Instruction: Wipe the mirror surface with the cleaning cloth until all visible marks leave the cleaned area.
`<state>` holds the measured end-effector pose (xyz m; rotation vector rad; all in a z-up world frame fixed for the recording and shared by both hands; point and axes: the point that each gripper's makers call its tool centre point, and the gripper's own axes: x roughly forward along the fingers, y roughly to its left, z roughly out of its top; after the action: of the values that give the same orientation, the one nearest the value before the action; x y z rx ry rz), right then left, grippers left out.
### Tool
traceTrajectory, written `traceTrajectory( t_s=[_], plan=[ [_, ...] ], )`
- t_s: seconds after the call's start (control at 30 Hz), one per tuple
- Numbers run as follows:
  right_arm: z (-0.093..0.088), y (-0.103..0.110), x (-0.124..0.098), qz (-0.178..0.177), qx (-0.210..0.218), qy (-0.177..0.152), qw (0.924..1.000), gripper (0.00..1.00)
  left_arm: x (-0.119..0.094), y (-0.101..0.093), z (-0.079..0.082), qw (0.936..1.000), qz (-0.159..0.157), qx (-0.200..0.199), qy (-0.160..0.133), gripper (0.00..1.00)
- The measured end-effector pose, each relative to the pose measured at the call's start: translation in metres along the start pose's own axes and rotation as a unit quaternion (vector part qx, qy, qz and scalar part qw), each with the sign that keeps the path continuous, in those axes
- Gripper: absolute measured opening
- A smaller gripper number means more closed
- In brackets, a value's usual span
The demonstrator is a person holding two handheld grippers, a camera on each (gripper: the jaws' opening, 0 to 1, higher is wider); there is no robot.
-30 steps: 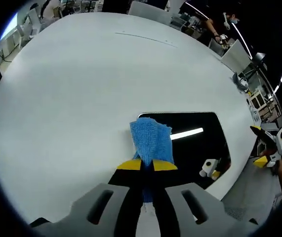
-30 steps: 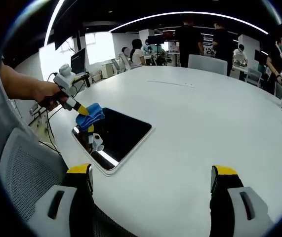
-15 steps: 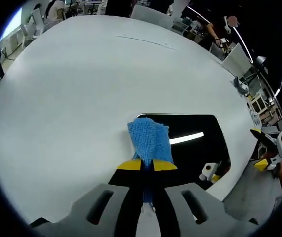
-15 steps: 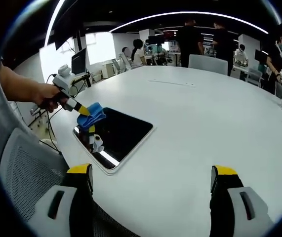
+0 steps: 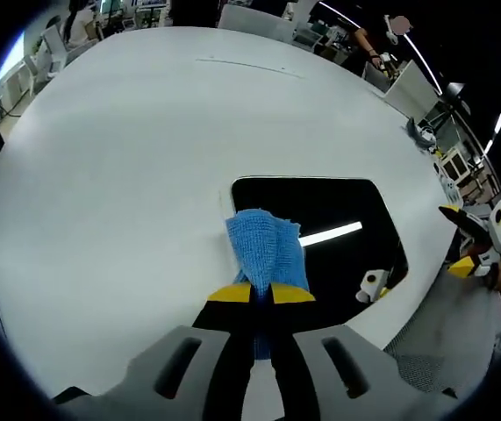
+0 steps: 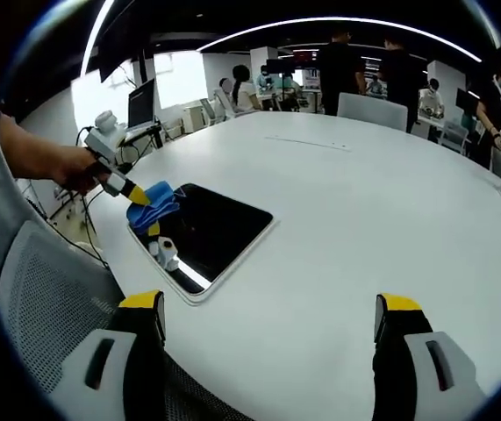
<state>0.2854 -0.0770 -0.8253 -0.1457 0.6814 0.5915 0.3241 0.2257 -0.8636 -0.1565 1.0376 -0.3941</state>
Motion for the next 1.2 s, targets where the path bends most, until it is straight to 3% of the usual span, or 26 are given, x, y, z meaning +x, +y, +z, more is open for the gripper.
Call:
traceTrajectory(
  t_s=[0.77, 1.2],
  plan=[
    [0.002, 0.002, 0.001, 0.006, 0.0, -0.006, 1.0, 0.98, -0.011, -0.001, -0.019, 0.9987, -0.016, -0.047, 0.009, 0.02],
    [0.004, 0.001, -0.001, 0.004, 0.002, -0.013, 0.9999, 0.98, -0.011, -0.003, -0.02, 0.9993, -0.012, -0.037, 0.003, 0.02]
  ],
)
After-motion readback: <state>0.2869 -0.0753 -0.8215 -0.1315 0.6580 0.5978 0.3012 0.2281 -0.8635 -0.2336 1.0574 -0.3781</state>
